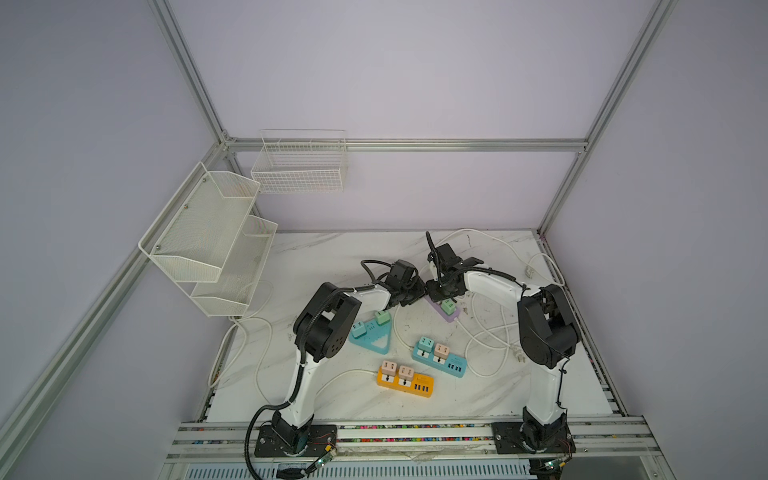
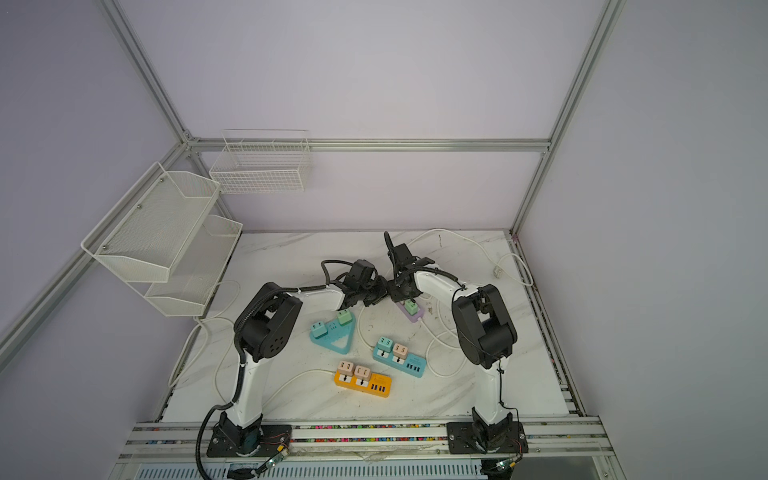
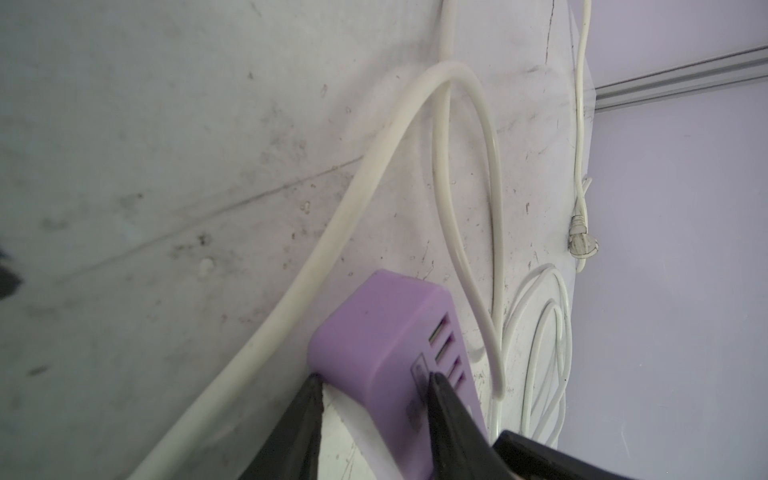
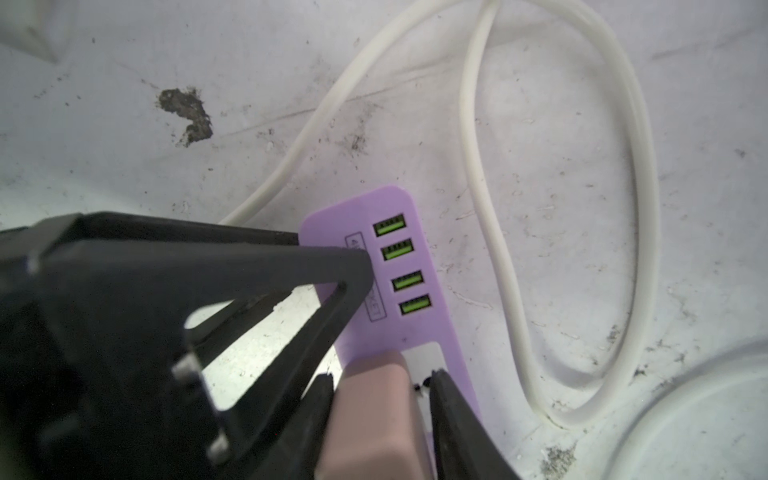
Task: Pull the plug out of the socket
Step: 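Close the right gripper on the pink adapter while the left gripper holds the strip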
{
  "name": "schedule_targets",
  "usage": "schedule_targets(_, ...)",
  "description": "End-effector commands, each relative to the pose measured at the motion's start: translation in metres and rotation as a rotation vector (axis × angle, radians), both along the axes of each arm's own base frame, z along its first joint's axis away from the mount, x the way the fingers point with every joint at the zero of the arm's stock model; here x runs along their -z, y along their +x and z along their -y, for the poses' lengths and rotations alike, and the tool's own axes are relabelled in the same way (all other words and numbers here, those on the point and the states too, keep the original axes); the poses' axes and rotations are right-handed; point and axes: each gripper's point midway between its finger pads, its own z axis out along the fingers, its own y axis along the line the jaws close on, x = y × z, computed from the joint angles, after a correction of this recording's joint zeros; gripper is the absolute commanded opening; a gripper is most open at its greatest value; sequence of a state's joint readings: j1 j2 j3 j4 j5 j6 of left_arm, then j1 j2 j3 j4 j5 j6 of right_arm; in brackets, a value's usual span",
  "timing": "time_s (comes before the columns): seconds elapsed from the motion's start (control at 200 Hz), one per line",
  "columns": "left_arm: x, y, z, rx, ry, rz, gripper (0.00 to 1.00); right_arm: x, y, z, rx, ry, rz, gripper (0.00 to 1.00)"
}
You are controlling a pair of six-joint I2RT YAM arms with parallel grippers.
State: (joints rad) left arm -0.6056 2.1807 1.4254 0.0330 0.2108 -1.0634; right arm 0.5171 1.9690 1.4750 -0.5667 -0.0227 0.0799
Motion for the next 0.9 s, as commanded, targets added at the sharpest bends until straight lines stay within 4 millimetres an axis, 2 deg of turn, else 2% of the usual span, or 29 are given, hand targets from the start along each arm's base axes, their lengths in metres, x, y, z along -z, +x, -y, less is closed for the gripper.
schedule_targets(0.0, -0.003, 0.005, 0.005, 0.019, 0.003, -0.011, 0.4, 0.009, -0.003, 0.003, 0.0, -0.048, -0.026, 0.38)
schedule_targets(0.13, 0.003, 0.001, -0.005, -0.003, 0.025, -0.015, 0.38, 0.012, -0.003, 0.009, 0.007, -0.078, -0.025, 0.38)
schedule_targets(0.27, 0.003, -0.002, -0.004, 0.007, 0.01, -0.025, 0.38, 0.009, -0.004, 0.017, 0.022, -0.117, -0.018, 0.38)
schedule_targets(0.39, 0.002, -0.004, -0.004, 0.004, -0.002, -0.026, 0.38, 0.005, -0.012, 0.014, 0.005, -0.112, -0.023, 0.38)
schedule_targets(0.53, 0.002, -0.005, -0.003, -0.005, -0.022, -0.037, 0.38, -0.002, -0.01, 0.015, 0.015, -0.115, -0.002, 0.38)
schedule_targets(0.65, 0.0, -0.008, -0.003, -0.015, -0.046, -0.047, 0.38, 0.004, -0.011, 0.017, 0.013, -0.133, -0.017, 0.38)
schedule_targets(0.895, -0.007, -0.009, -0.005, -0.034, -0.083, -0.041, 0.38, -0.006, -0.008, 0.011, 0.006, -0.098, 0.007, 0.36)
